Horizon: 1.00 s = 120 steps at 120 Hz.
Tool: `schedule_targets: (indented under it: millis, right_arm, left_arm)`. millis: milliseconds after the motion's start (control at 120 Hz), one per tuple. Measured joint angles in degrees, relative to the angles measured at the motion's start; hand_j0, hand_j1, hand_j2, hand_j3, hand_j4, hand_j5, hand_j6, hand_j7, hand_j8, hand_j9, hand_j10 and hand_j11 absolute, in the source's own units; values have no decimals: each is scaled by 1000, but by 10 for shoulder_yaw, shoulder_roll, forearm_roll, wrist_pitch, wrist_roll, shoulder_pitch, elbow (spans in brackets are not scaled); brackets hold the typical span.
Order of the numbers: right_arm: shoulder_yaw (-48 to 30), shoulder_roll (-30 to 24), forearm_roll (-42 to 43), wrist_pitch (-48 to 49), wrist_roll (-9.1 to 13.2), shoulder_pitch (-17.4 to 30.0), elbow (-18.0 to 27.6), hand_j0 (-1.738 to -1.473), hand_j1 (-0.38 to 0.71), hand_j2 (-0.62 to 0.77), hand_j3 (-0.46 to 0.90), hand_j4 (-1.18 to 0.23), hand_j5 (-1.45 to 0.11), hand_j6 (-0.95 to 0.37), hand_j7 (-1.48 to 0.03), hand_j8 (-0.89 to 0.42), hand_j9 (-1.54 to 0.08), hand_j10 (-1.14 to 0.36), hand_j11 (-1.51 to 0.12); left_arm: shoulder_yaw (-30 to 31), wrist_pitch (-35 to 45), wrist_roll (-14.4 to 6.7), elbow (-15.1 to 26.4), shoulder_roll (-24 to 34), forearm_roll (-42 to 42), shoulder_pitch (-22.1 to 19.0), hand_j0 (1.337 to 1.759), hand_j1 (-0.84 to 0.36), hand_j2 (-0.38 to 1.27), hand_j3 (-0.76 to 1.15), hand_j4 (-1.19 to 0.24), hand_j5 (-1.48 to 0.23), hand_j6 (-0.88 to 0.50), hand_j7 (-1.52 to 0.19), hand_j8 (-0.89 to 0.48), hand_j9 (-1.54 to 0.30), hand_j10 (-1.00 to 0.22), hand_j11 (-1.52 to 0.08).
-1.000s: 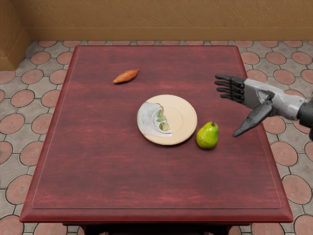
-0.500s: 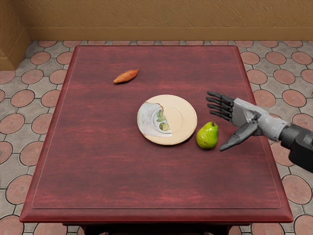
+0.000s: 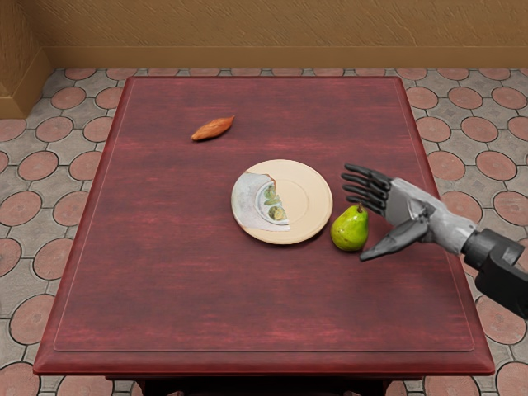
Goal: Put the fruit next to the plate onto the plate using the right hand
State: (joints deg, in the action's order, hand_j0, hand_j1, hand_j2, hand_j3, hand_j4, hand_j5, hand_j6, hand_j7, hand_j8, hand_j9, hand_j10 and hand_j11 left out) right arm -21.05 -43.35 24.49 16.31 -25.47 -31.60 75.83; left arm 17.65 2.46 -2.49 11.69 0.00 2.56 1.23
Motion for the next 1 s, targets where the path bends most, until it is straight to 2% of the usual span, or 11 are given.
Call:
schedule_targets:
  millis: [133, 350, 542, 667, 758, 842, 892, 917, 967, 1000]
  right_arm:
    - [1, 4, 0, -17, -17, 13, -2, -1658, -244, -15, 0, -89, -116, -89, -116, -89, -116, -89, -116]
    - [7, 22, 3, -47, -21, 29, -6, -1658, -239, -16, 0, -93, -121, -93, -121, -93, -121, -93, -121]
    - [15, 25, 14, -57, -19, 33, -7, -1658, 8, -55, 0, -308, -387, -304, -392, -316, -390, -245, -392]
    - [16, 24, 18, -59, -20, 37, -9, -1658, 113, -72, 0, -394, -502, -392, -505, -399, -503, -375, -505]
    - [16, 24, 19, -59, -21, 41, -15, -1658, 158, -79, 0, -430, -551, -428, -553, -433, -552, -419, -553]
    - [15, 28, 18, -56, -22, 43, -21, -1658, 181, -31, 0, -441, -591, -447, -580, -438, -598, -452, -601]
    - [14, 33, 16, -55, -22, 44, -27, -1657, 179, 5, 0, -442, -606, -453, -587, -436, -616, -458, -625]
    - [13, 36, 16, -54, -22, 45, -29, -1657, 177, 74, 0, -443, -611, -456, -590, -436, -622, -481, -636]
    - [13, 40, 14, -53, -22, 45, -36, -1656, 166, 53, 0, -440, -630, -461, -597, -429, -646, -494, -665]
    - [13, 43, 14, -52, -22, 45, -39, -1655, 152, 18, 0, -438, -658, -468, -610, -423, -681, -409, -704]
  left_arm:
    - [0, 0, 0, 0, 0, 0, 0, 1658, 349, 0, 0, 0, 0, 0, 0, 0, 0, 0, 0]
    - [0, 0, 0, 0, 0, 0, 0, 1658, 349, 0, 0, 0, 0, 0, 0, 0, 0, 0, 0]
    - [0, 0, 0, 0, 0, 0, 0, 1658, 349, 0, 0, 0, 0, 0, 0, 0, 0, 0, 0]
    - [0, 0, 0, 0, 0, 0, 0, 1658, 349, 0, 0, 0, 0, 0, 0, 0, 0, 0, 0]
    - [0, 0, 0, 0, 0, 0, 0, 1658, 349, 0, 0, 0, 0, 0, 0, 0, 0, 0, 0]
    - [0, 0, 0, 0, 0, 0, 0, 1658, 349, 0, 0, 0, 0, 0, 0, 0, 0, 0, 0]
    - [0, 0, 0, 0, 0, 0, 0, 1658, 349, 0, 0, 0, 0, 0, 0, 0, 0, 0, 0]
    - [0, 0, 0, 0, 0, 0, 0, 1658, 349, 1, 0, 0, 0, 0, 0, 0, 0, 0, 0]
    - [-1, 0, 0, 0, 0, 0, 0, 1658, 349, 1, 0, 0, -1, 0, 0, 0, 0, 0, 0]
    - [0, 0, 0, 0, 0, 0, 0, 1658, 349, 1, 0, 0, -1, 0, 0, 0, 0, 0, 0]
